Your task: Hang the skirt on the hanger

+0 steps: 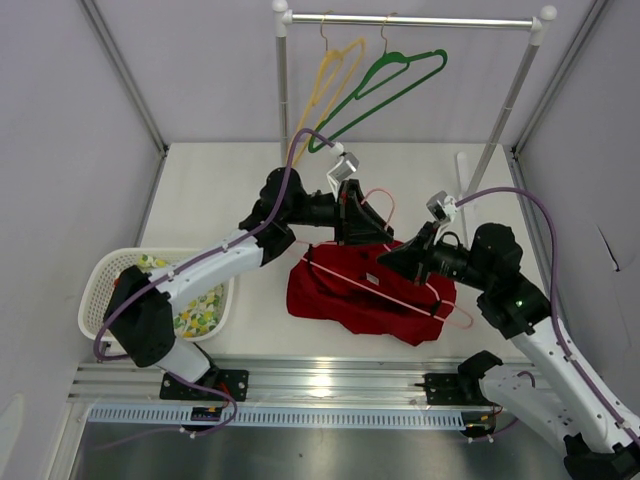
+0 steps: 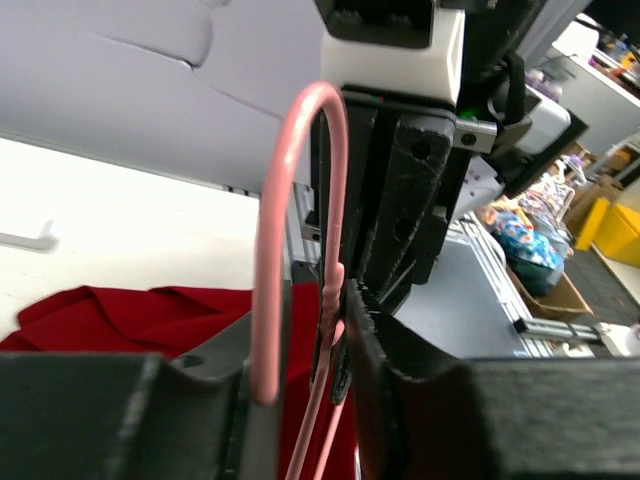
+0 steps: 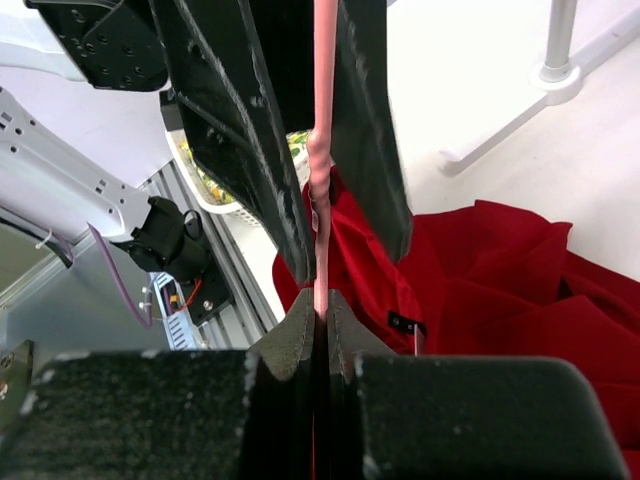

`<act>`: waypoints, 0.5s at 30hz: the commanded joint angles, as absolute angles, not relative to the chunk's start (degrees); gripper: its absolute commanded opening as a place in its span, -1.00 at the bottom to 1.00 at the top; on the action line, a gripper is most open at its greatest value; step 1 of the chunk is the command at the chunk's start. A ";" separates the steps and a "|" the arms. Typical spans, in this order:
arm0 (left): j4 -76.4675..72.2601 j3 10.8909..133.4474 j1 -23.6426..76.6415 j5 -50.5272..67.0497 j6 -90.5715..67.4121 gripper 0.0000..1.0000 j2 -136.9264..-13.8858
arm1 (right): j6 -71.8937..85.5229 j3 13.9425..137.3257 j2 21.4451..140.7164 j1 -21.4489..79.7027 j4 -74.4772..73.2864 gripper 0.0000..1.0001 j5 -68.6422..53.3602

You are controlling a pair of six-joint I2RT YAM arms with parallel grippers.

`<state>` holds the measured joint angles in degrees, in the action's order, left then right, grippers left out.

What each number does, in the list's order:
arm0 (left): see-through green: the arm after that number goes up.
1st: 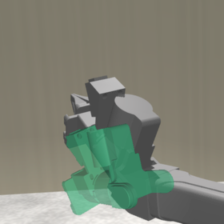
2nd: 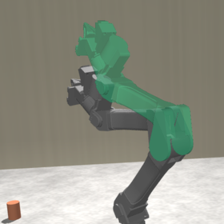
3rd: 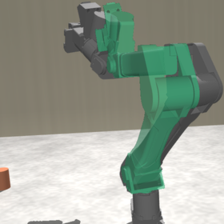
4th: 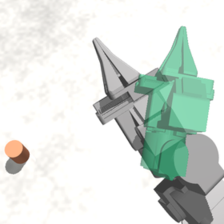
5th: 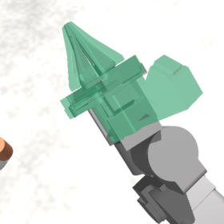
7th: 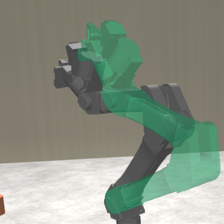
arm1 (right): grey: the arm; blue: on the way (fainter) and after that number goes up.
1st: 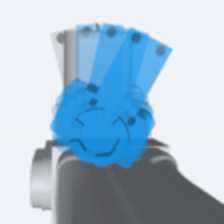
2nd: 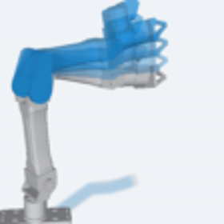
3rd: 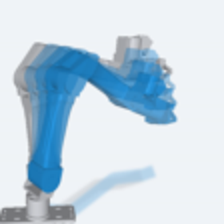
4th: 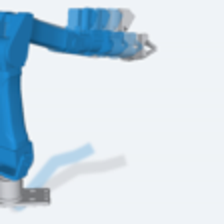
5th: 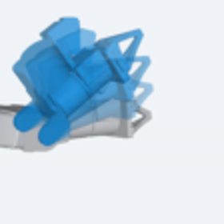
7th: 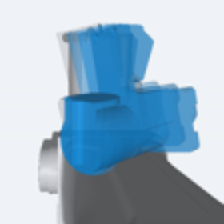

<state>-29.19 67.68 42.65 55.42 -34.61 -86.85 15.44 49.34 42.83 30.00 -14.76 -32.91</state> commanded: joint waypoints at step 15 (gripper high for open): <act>-10.81 71.19 43.59 18.31 -20.66 0.00 -76.21 | 12.22 63.62 40.78 30.06 -25.22 -1.00 -22.59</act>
